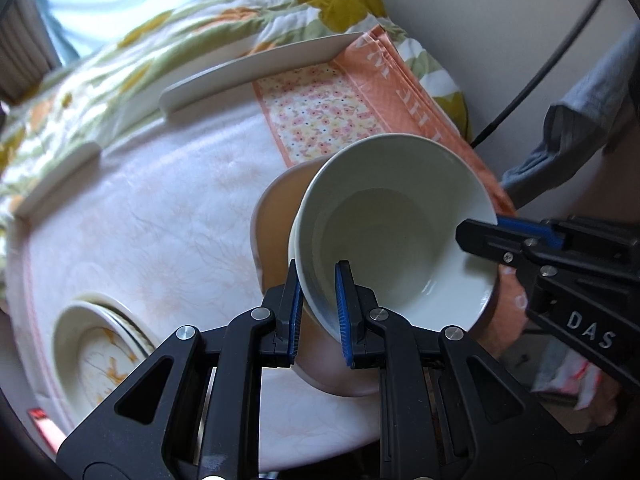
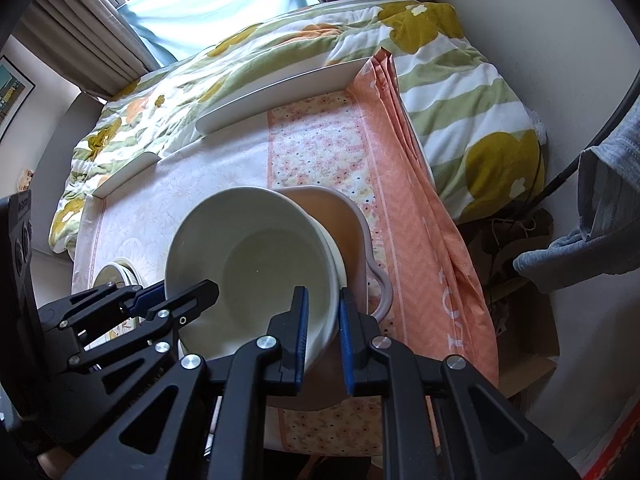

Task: Organize plates and bowls
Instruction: 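Lower the white bowl into the cream bowl and open both grippers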

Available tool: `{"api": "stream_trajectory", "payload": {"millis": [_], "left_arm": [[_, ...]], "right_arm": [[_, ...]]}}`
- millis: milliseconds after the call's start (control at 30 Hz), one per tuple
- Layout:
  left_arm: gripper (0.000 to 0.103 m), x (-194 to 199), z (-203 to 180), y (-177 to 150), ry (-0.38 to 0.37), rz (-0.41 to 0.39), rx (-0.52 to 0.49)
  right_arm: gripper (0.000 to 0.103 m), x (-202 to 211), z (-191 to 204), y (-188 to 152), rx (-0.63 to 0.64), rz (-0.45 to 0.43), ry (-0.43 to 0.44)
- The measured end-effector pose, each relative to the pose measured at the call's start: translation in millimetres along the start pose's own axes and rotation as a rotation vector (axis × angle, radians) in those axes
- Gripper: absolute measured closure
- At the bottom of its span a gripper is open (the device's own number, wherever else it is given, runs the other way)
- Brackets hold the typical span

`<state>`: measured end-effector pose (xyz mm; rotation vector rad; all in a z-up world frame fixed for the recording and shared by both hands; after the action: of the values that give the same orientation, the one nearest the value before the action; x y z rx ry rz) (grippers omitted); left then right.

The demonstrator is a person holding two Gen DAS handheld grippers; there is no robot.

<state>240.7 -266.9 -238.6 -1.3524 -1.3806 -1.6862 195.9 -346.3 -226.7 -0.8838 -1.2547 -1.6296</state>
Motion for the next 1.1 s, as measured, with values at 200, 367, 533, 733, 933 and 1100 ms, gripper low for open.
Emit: {"api": "stream_trajectory", "payload": {"millis": [200, 367, 533, 733, 933, 1100], "left_arm": [[0.089, -0.1, -1.3, -1.0, 0.057, -0.005, -0.053], [0.089, -1.0, -2.1, -0.3, 0.053, -0.001, -0.059], [0.089, 6.3, 2.4, 1.8, 0.017, -0.013, -0.045], [0.089, 57.7, 21.8, 12.6, -0.047, -0.122, 0.002], [0.001, 106.5, 51.8, 16.0, -0.066, -0.244, 0.079], [0.0, 114.6, 60.7, 6.3, -0.059, -0.242, 0.043]], "right_arm": [[0.089, 1.5, -2.7, -0.4, -0.019, -0.013, 0.011], [0.089, 2.5, -2.4, 0.1, -0.024, -0.015, 0.012], [0.089, 6.1, -2.4, -0.1, -0.032, -0.027, 0.012], [0.089, 38.6, -0.6, 7.1, -0.006, -0.09, 0.016], [0.068, 87.3, 13.3, 7.6, 0.131, -0.175, -0.016], [0.0, 103.9, 19.7, -4.4, 0.234, -0.246, -0.051]]}}
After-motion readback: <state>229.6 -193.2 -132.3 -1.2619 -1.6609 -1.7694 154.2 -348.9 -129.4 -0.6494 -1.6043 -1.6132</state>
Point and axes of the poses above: each gripper's, at about its wrist camera, not at the fingertips, and x roughly against the way its jaws point, z to its left, y to its top, the point moved 2 cm from there along -x, roughly the way its jaws point, and after that the axes turned 6 degrees about x, right-handed, at the moved point
